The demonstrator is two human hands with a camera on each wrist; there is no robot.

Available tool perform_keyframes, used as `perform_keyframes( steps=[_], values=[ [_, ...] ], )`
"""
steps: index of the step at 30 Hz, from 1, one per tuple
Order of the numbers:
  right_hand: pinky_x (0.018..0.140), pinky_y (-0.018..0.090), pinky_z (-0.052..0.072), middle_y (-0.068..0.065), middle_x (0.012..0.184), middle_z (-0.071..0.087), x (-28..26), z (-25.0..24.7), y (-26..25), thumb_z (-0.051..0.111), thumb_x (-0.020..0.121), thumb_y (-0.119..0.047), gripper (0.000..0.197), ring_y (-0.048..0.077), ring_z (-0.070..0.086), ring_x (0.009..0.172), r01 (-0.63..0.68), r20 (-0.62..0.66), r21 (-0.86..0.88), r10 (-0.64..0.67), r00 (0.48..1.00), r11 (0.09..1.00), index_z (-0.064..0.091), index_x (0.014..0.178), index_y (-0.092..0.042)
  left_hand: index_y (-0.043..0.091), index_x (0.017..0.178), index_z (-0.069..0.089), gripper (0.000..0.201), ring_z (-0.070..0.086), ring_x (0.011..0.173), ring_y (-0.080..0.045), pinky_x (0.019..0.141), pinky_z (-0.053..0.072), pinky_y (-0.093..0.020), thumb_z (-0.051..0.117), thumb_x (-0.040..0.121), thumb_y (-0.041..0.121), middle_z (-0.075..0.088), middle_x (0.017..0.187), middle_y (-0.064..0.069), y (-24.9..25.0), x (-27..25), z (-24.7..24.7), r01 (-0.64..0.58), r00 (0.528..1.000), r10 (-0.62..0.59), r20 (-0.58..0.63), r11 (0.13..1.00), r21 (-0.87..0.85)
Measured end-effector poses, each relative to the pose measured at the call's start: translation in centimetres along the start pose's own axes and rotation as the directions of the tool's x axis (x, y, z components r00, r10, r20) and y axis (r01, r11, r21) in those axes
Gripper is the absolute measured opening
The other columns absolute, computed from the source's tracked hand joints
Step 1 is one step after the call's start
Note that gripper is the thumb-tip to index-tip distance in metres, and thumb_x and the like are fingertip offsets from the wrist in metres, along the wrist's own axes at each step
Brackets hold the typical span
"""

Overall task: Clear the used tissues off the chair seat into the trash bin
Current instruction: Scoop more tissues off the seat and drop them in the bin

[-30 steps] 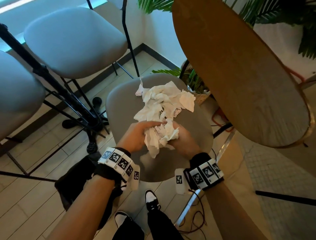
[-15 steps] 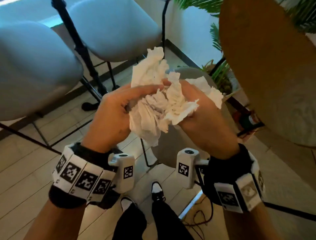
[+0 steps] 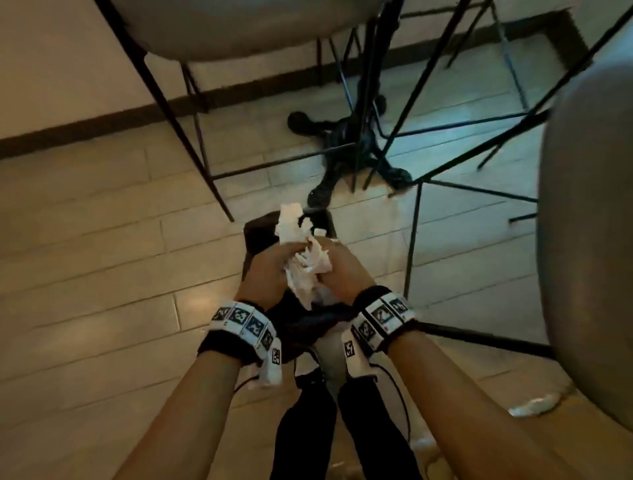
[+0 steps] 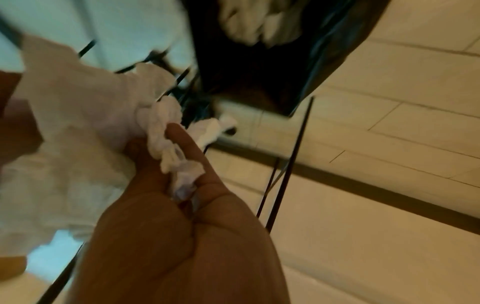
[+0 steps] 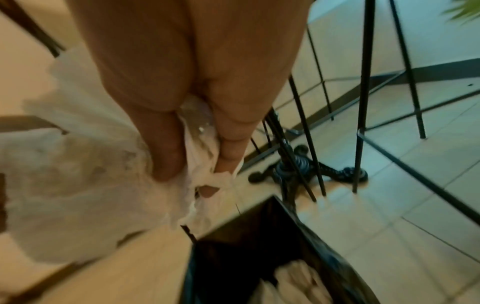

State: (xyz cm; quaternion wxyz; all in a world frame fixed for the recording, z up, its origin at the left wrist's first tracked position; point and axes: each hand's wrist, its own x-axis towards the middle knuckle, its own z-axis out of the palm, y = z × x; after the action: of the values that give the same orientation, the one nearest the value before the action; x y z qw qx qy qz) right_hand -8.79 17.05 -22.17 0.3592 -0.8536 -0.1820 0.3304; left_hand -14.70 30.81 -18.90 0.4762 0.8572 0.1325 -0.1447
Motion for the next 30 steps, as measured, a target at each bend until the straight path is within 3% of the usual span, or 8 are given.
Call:
perform_keyframes(
  steps=[3, 8, 11, 13, 17, 23, 26, 30],
  values=[
    [0.094, 0.048, 0.048, 0.018, 0.118, 0.061, 6.7, 6.7, 5.0, 0.054, 0.085, -0.015, 0.037, 0.036, 0.056, 0.11, -0.054, 0.147, -0.115, 0.071, 0.987, 0.992, 0.051, 0.122, -0.013, 0.008, 0.119, 0.055, 0.037, 0.05, 0.12, -0.031, 0.105, 0.036, -0.033, 0.048, 0.087, -0.009, 0.056, 0.124, -0.018, -8.3, 3.9, 2.5, 0.108, 0.993, -0.106, 0.059, 0.994, -0.028],
    [0.093, 0.049, 0.047, 0.02, 0.127, 0.044, 15.9, 16.7, 15.0, 0.054, 0.084, -0.014, 0.053, 0.039, 0.053, 0.113, -0.089, 0.321, -0.256, 0.172, 0.931, 0.963, 0.035, 0.134, -0.016, 0.027, 0.125, 0.048, 0.045, 0.049, 0.121, -0.034, 0.102, 0.042, -0.045, 0.054, 0.082, 0.014, 0.049, 0.133, -0.014, -23.2, 10.7, 8.3, 0.21, 0.935, -0.264, 0.239, 0.95, 0.23],
    [0.098, 0.055, 0.045, 0.023, 0.142, 0.034, 18.6, 22.1, 21.0, 0.062, 0.082, -0.015, 0.072, 0.046, 0.043, 0.125, -0.165, 0.348, -0.312, 0.275, 0.897, 0.936, 0.022, 0.14, -0.031, 0.038, 0.136, 0.029, 0.071, 0.026, 0.137, -0.04, 0.099, 0.043, -0.053, 0.059, 0.079, 0.007, 0.014, 0.153, -0.016, -31.2, 12.5, 12.6, 0.242, 0.894, -0.36, 0.266, 0.888, 0.39],
    [0.103, 0.054, 0.041, 0.024, 0.146, 0.032, 19.1, 23.9, 23.1, 0.063, 0.081, -0.016, 0.078, 0.046, 0.038, 0.13, -0.195, 0.339, -0.312, 0.301, 0.891, 0.93, 0.017, 0.143, -0.03, 0.038, 0.143, 0.015, 0.081, 0.008, 0.143, -0.036, 0.1, 0.042, -0.053, 0.058, 0.082, 0.005, -0.009, 0.157, -0.012, -33.7, 12.4, 14.7, 0.269, 0.88, -0.404, 0.248, 0.856, 0.441],
    [0.108, 0.048, 0.039, 0.024, 0.139, 0.045, 15.2, 26.1, 23.4, 0.056, 0.087, -0.013, 0.053, 0.04, 0.045, 0.126, -0.273, 0.425, -0.236, 0.351, 0.834, 0.933, 0.039, 0.137, -0.008, 0.03, 0.144, 0.018, 0.068, 0.002, 0.145, -0.029, 0.114, 0.026, -0.048, 0.057, 0.088, 0.022, -0.006, 0.158, -0.009, -35.0, 7.7, 15.4, 0.252, 0.878, -0.373, 0.299, 0.893, 0.373],
    [0.099, 0.033, 0.044, 0.01, 0.135, 0.053, 2.5, 15.8, 8.9, 0.054, 0.093, -0.017, 0.042, 0.026, 0.054, 0.117, -0.259, 0.546, 0.204, 0.11, 0.831, 0.944, 0.044, 0.134, -0.018, 0.034, 0.14, 0.028, 0.061, 0.012, 0.143, -0.02, 0.112, 0.024, -0.039, 0.053, 0.086, 0.047, 0.006, 0.157, 0.003, -25.4, -1.0, 9.1, 0.282, 0.877, -0.39, 0.28, 0.89, 0.357],
    [0.096, 0.033, 0.052, 0.001, 0.124, 0.06, -3.1, 1.4, 4.2, 0.056, 0.092, -0.019, 0.035, 0.015, 0.06, 0.106, -0.173, 0.375, 0.371, 0.023, 0.927, 0.912, 0.05, 0.125, -0.029, 0.037, 0.137, 0.031, 0.071, 0.009, 0.143, -0.022, 0.115, 0.024, -0.048, 0.057, 0.075, 0.058, 0.012, 0.154, 0.001, -13.2, 4.6, 7.1, -0.038, 0.925, -0.092, 0.369, 0.943, 0.33],
    [0.085, 0.021, 0.053, -0.009, 0.113, 0.064, -10.6, -15.0, 1.4, 0.064, 0.087, -0.017, 0.033, 0.005, 0.061, 0.098, -0.066, -0.076, 0.412, 0.106, 0.991, 0.909, 0.058, 0.116, -0.032, 0.028, 0.137, 0.036, 0.066, 0.024, 0.139, -0.032, 0.111, 0.031, -0.052, 0.067, 0.079, 0.036, 0.026, 0.151, -0.013, 4.1, 9.7, 4.2, -0.43, 0.888, 0.277, 0.368, 0.784, 0.448]
  ],
)
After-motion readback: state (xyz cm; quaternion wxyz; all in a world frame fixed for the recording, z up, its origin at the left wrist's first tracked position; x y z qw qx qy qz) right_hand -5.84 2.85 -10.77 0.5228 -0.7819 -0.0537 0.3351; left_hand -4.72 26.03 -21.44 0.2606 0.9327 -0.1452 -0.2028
